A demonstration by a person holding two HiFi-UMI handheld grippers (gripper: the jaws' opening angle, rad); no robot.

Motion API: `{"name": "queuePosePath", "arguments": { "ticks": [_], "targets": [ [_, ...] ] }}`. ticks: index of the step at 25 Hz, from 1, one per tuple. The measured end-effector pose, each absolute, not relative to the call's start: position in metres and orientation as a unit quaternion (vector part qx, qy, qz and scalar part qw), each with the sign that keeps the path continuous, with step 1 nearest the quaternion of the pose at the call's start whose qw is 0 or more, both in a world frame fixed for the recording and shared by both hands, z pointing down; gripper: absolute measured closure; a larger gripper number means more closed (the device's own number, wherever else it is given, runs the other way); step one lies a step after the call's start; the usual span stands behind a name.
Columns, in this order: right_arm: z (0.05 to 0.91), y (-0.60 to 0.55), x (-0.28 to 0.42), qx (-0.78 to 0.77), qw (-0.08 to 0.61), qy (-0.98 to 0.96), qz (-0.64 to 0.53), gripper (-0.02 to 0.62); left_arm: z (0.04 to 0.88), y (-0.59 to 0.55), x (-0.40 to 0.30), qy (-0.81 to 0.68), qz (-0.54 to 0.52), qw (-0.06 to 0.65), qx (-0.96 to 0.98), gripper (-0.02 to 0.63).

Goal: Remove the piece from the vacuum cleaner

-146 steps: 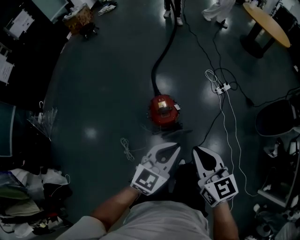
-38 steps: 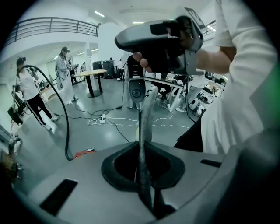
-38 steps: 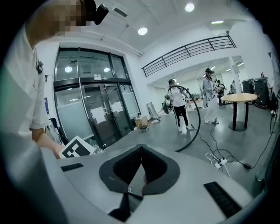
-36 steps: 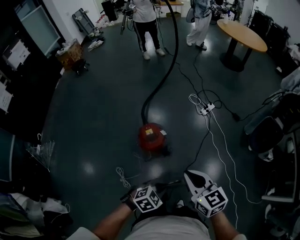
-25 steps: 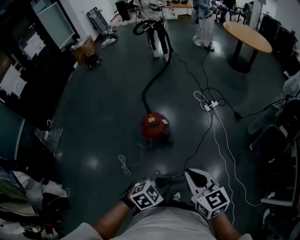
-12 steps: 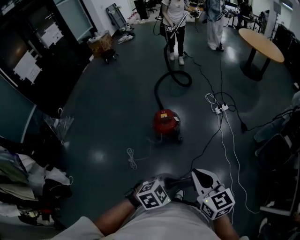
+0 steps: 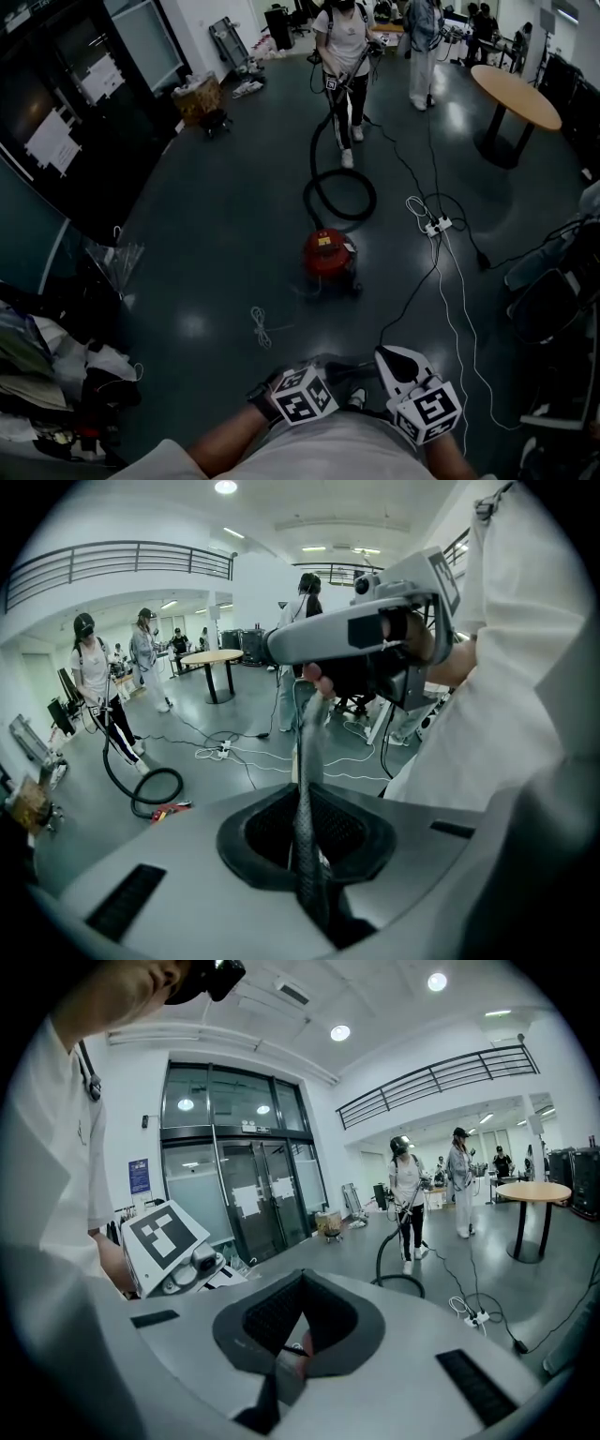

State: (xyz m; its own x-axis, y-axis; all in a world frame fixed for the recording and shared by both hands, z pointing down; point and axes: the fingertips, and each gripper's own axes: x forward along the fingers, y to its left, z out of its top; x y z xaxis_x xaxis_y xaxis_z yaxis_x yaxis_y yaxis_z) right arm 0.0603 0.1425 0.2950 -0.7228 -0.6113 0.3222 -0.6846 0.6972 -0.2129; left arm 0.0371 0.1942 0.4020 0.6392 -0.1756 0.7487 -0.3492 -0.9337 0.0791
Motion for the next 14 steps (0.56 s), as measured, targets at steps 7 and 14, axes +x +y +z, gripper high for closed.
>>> {"name": "queuePosePath", "arguments": {
  "ticks": [7,14],
  "targets": [
    [0.293,0.148,0.063,0.356,0.115,-0.914,0.160,0.580,0.400,0.199,0.043,-0.138,0.400,0.106,0.900,0.580],
    [0.292,0.155,0.067,0.355,0.117,-0.914,0.161,0.580,0.398,0.206,0.046,-0.139,0.402,0.105,0.899,0.580]
  ]
}}
